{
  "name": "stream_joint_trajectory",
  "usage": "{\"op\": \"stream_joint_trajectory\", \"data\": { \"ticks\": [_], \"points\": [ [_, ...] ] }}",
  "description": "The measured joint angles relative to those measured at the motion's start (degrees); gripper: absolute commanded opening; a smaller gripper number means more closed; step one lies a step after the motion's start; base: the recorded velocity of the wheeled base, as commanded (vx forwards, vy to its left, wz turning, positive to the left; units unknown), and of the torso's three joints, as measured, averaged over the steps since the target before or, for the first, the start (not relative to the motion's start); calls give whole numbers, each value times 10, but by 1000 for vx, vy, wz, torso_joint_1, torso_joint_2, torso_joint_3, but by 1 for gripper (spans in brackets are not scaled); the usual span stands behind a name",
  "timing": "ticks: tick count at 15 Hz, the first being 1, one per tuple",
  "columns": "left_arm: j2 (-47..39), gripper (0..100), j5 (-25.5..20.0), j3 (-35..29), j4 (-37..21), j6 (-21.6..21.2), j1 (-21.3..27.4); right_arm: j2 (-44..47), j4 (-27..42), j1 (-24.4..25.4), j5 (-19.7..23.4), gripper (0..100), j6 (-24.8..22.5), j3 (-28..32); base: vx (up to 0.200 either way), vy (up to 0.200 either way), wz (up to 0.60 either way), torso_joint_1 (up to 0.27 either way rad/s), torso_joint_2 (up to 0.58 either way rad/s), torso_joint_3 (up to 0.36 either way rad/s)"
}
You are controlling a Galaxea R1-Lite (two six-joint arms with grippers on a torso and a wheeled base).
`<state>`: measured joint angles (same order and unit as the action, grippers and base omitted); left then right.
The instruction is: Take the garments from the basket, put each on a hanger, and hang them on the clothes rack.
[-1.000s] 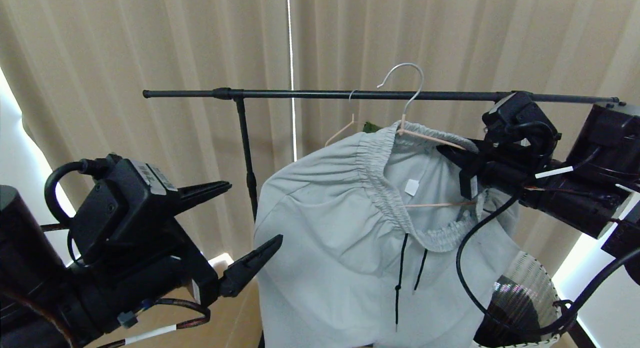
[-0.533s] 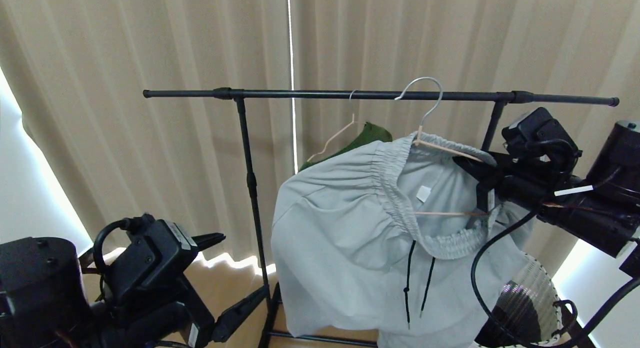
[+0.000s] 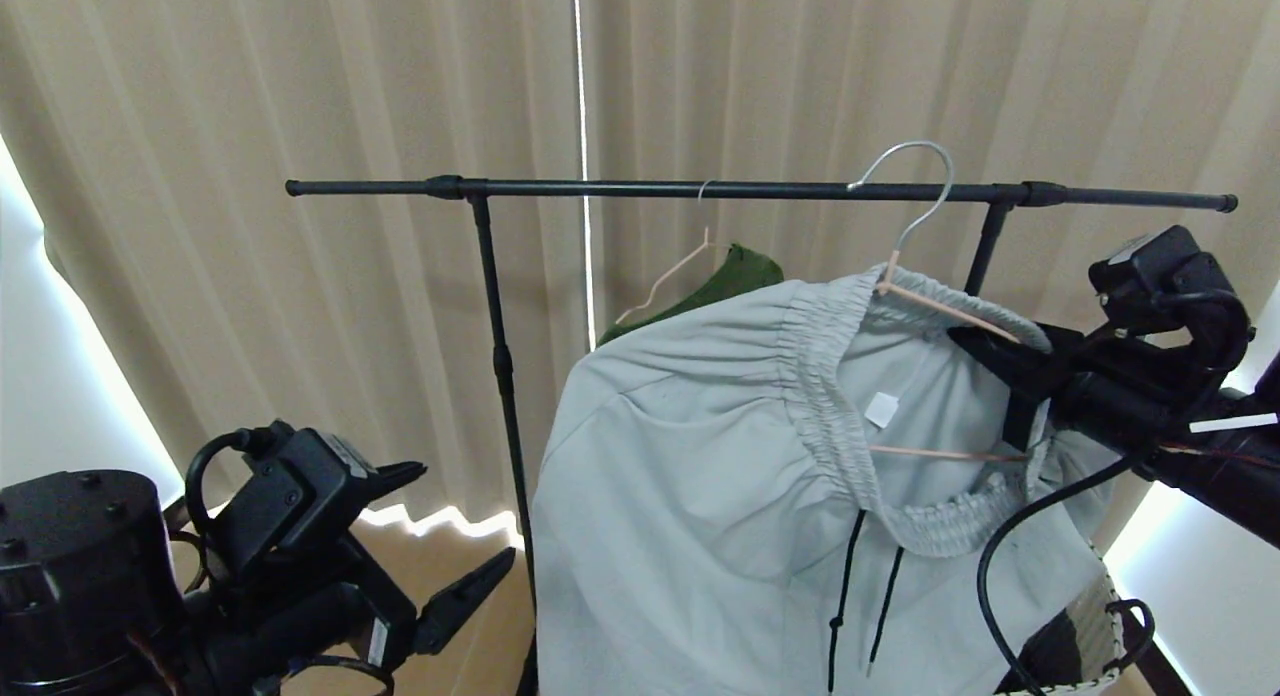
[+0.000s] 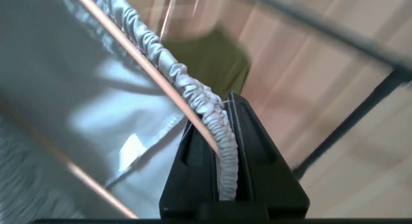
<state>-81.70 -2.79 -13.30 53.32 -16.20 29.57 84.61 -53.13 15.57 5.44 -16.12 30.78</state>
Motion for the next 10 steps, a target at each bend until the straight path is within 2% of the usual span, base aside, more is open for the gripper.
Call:
{"op": "stream_joint_trajectory", "data": {
  "ticks": [6, 10],
  "points": [
    [-49, 100, -17, -20, 69, 13, -24, -8, -36, -1, 4, 0, 13, -35, 0, 0, 0, 0, 0, 0],
    [-80, 100, -24, -47, 77, 11, -19, -9, -73, 2, 4, 0, 15, -44, 0, 0, 0, 0, 0, 0]
  ]
}}
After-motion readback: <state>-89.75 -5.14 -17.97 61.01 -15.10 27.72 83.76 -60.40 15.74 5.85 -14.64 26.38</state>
